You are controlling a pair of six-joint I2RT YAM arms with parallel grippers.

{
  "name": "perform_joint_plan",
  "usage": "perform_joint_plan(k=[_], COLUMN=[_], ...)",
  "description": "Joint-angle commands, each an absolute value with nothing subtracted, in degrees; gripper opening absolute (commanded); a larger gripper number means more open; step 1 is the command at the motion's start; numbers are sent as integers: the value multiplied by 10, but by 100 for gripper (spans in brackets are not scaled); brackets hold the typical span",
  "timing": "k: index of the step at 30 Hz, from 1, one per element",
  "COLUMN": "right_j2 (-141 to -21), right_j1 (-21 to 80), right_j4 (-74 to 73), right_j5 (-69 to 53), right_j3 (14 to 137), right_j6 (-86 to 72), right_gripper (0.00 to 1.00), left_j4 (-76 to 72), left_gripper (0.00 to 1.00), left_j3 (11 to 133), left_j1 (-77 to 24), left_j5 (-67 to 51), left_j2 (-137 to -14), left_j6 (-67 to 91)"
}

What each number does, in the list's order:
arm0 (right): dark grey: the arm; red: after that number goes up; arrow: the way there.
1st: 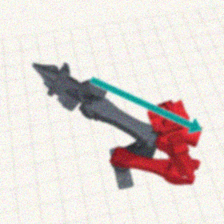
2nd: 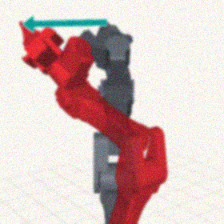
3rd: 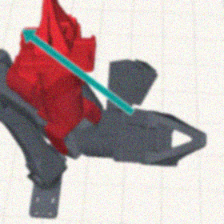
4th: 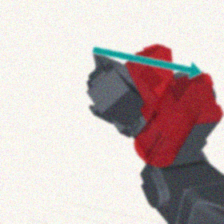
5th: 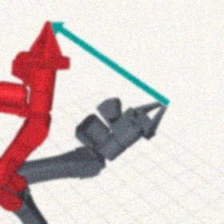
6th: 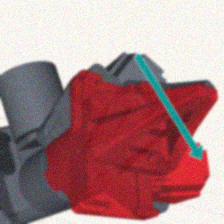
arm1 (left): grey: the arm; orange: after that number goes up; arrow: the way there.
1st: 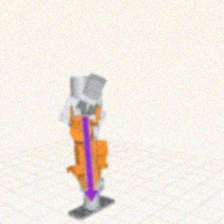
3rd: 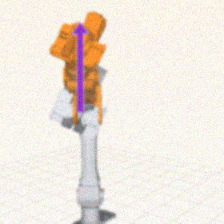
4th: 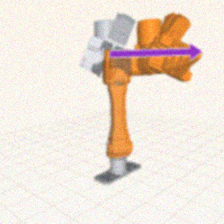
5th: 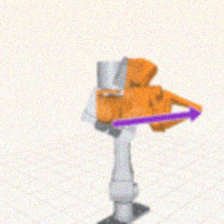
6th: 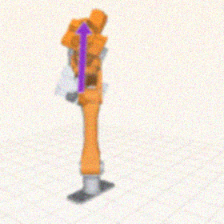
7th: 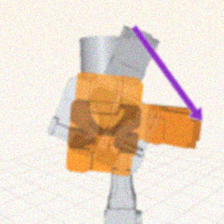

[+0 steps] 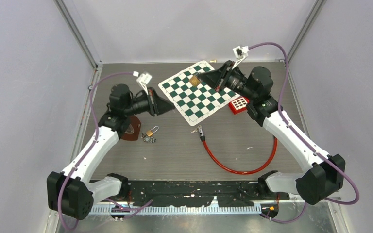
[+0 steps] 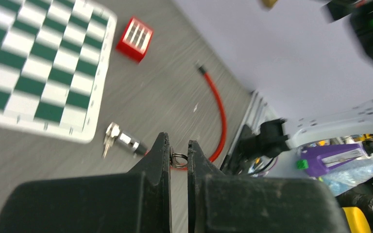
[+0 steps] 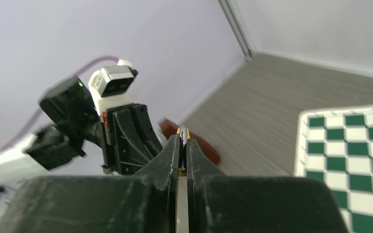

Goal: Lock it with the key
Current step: Place the lock at the center of the board, then place the key at the center of the board.

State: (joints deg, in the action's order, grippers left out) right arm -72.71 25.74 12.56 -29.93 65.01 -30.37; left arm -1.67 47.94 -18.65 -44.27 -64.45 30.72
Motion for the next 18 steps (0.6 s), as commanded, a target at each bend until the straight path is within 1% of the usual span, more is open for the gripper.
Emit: perform_joint_plan(k=[1,3,6,9,10,14,18], right_j2=[-745,-759,-792,-846,-858,-961,-1017], right_j1=[285,304,341,369,383,405,409], right_j4=[-2,-22,-36,-31,-26,12,41], right_j5=[-315,-306,-287,-288,-307,-387,-399], right_j3=[610,584,563,552,552,575,594], right_j6=[-136,-107,-78,-73,-77,-97,-123], right_gripper=[5,5,5,5,5,5,5], left_j4=[-14,-51,-144,-221,-240,-257,-315], left_gripper=[0,0,0,0,0,0,0], left_j3=[391,345,270,202,185,166,143], left_j1=[-251,-280,-307,-321,-327,-345,-355], left_j5=[-345,-315,-296,-278,-270,-259,-252], left_j2=[-639,-639,-634,-629,-632,-659,-695], left_j6=[229,217,211,200,194,176,183])
